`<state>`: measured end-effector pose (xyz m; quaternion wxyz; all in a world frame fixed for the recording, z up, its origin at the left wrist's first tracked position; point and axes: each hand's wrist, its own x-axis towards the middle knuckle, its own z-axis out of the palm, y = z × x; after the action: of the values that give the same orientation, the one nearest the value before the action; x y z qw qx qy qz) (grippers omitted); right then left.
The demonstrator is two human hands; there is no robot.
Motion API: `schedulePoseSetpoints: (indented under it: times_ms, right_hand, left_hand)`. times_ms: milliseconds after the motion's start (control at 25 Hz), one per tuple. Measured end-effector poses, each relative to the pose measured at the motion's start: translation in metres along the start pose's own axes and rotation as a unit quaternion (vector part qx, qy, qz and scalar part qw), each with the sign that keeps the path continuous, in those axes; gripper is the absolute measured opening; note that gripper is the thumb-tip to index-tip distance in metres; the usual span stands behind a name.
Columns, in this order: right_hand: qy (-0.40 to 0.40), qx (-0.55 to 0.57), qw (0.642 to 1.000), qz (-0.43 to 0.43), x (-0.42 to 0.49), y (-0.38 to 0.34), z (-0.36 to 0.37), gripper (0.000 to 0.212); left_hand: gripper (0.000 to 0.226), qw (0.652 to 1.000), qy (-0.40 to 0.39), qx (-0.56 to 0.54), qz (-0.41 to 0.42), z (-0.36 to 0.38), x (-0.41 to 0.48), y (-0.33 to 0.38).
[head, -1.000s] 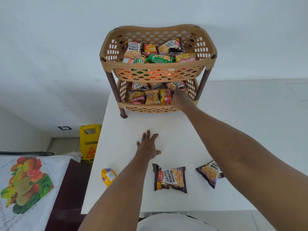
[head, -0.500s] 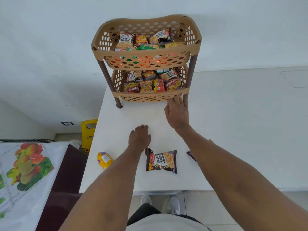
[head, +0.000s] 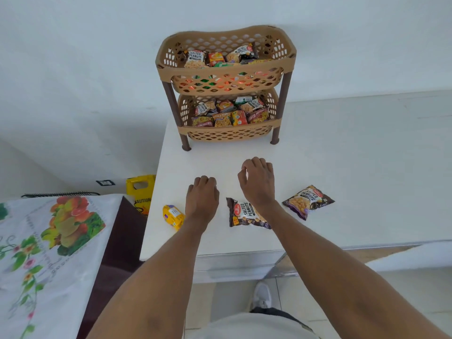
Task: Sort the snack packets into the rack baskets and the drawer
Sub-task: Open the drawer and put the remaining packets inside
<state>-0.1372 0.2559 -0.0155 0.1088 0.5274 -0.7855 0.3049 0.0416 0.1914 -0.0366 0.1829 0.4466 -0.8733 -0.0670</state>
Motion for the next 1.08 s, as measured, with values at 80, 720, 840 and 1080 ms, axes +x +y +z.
schedulePoseSetpoints:
  times_ms: [80,720,840,1080]
  right_hand:
    - [0.008,0.019,1.000,0.016,-0.025,-0.016,-0.004,0.014]
    - [0.039,0.504,0.515,0.692,-0.245,-0.104,0.009,0.020]
    - [0.030,0.577,0.464,0.672,-0.235,-0.107,0.019,0.016]
    - [0.109,0.640,0.380,0.659,-0.216,-0.109,0.032,0.024]
  left_hand:
    - [0.010,0.999,0.016,-0.016,0.029,-0.002,-0.025,-0.013]
    - [0.036,0.991,-0.099,-0.031,0.081,-0.007,-0.194,-0.106]
    - [0.045,0.991,-0.125,-0.031,0.043,-0.006,-0.197,-0.118]
    - [0.054,0.978,-0.204,-0.042,0.029,-0.010,-0.194,-0.124]
